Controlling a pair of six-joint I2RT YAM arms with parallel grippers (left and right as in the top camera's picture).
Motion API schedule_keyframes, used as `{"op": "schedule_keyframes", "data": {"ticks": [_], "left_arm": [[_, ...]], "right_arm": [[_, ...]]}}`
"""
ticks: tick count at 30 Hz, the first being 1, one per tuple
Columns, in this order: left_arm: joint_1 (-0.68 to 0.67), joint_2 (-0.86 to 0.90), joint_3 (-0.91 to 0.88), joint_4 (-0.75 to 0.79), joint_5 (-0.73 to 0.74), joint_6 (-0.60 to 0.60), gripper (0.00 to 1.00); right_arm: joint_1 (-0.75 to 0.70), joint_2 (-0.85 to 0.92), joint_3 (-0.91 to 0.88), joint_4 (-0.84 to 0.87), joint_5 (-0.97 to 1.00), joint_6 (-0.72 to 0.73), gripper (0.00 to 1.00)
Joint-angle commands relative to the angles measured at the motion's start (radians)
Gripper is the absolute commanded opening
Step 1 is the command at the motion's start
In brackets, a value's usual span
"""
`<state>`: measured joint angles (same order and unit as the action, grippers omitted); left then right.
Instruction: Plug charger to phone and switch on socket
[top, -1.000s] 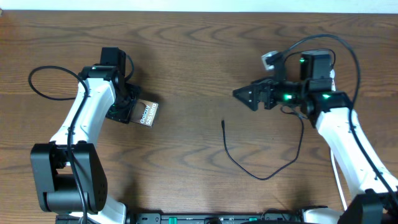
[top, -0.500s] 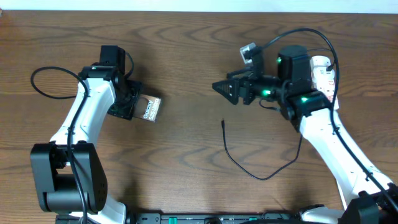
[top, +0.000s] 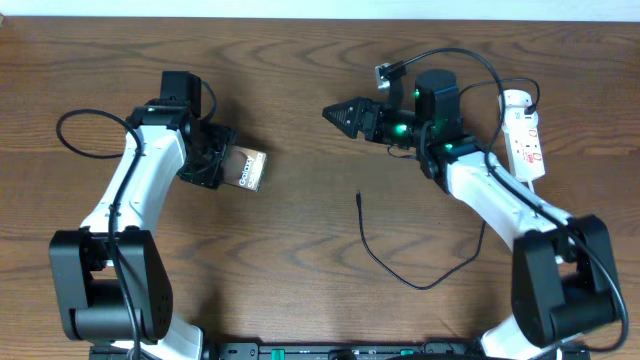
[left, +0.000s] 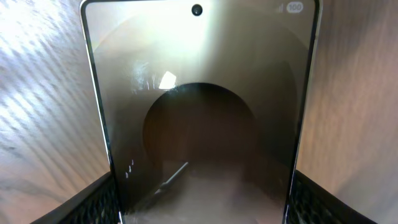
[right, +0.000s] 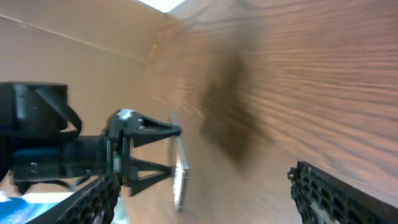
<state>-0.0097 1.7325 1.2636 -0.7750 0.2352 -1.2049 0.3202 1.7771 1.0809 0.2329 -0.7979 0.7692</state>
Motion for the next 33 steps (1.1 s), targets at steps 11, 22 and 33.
{"op": "schedule_keyframes", "data": {"ticks": [11, 22, 33], "left_arm": [[-0.003, -0.009, -0.001, 0.038, 0.128, -0.050, 0.07], [-0.003, -0.009, -0.001, 0.048, 0.174, -0.095, 0.07], [-0.003, -0.009, -0.001, 0.043, 0.185, -0.136, 0.07]], "right_arm": [[0.032, 0.140, 0.012, 0.196, -0.220, 0.203, 0.89], [0.100, 0.140, 0.012, 0.227, -0.163, 0.203, 0.89], [0.146, 0.140, 0.012, 0.216, -0.123, 0.187, 0.87]]}}
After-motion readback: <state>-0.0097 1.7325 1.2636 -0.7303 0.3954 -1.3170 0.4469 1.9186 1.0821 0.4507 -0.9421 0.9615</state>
